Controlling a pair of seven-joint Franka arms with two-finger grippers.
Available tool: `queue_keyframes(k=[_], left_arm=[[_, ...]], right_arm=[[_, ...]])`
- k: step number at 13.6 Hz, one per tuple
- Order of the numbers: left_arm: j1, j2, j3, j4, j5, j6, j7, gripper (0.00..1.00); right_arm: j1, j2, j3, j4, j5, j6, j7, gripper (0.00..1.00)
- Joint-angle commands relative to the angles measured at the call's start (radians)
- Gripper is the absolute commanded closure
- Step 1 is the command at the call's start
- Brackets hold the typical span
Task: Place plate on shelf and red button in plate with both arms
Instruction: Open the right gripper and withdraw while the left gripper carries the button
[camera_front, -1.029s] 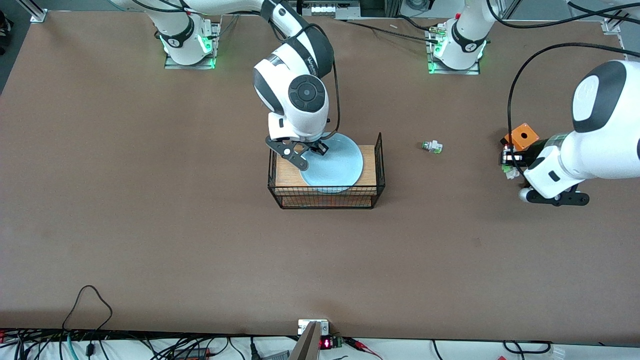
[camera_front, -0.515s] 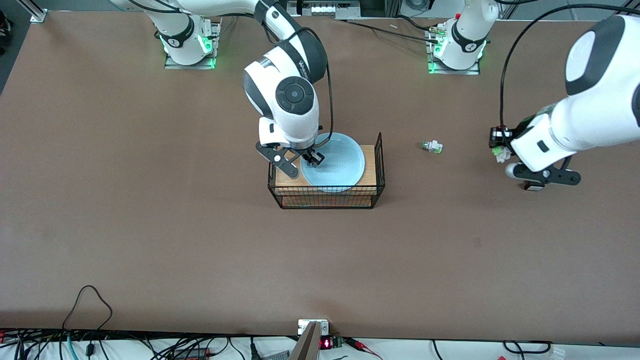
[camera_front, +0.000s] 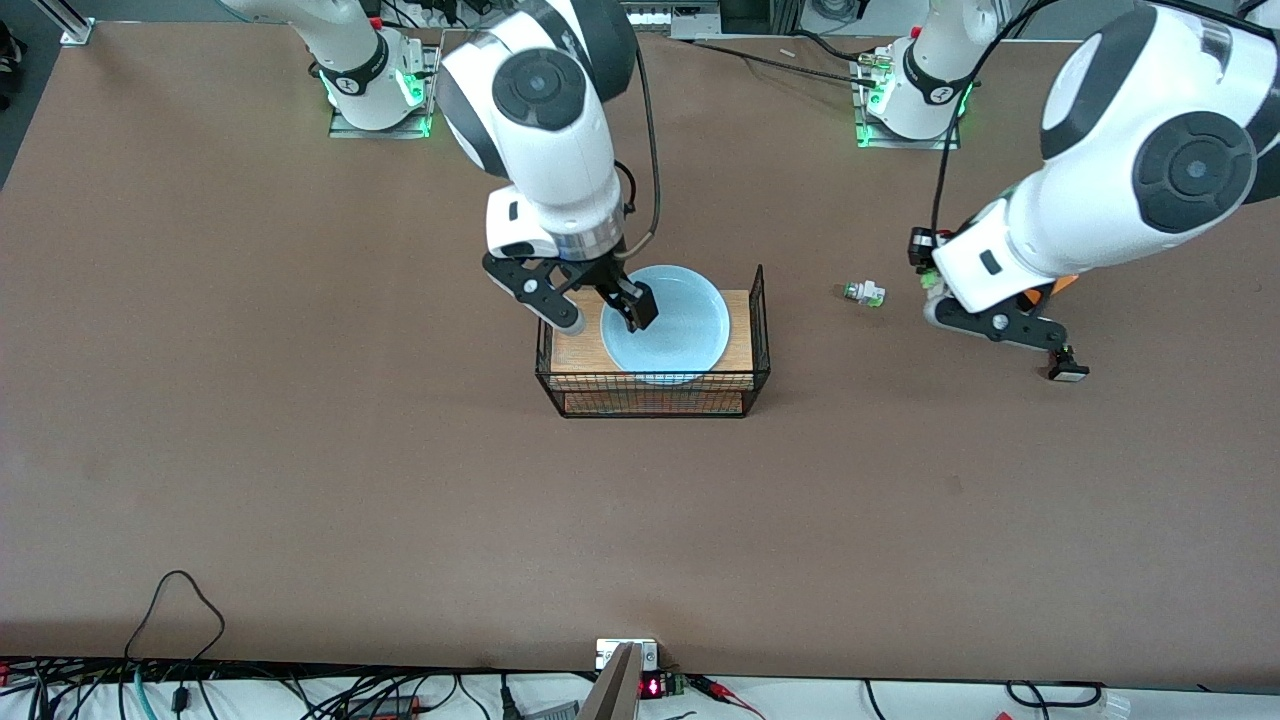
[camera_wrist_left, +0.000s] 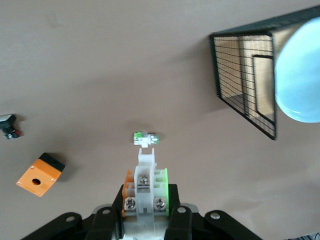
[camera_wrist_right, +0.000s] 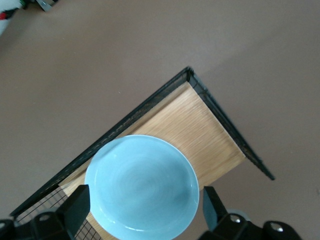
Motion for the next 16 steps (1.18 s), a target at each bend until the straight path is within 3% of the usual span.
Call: queue_keyframes(k=[1,6,10,16], left_arm=[[-0.008,0.016,-0.085,-0.003,-0.013,0.008,-0.072,1.0],[-0.12,0.063,-0.103,0.0,-0.015,0.087,-0.238,1.0],[-0.211,0.138,-0.103,0.005,-0.015,0.216,-0.39,1.0],[-0.269,0.255,-0.097,0.012,-0.007,0.394,-0.493,1.0]], right_arm=[[-0.057,-0.068,-0.001,-0.003,-0.008,-0.115,-0.185,0.0],[-0.193,-0.15,-0.062,-0.003,-0.01,-0.245,-0.664,0.0],[-0.293,-0.151,-0.178,-0.005,-0.001,-0.331,-1.087,0.0],[-0.497,-0.141,-0.191,-0.005,0.008,-0.337,-1.347,0.0]])
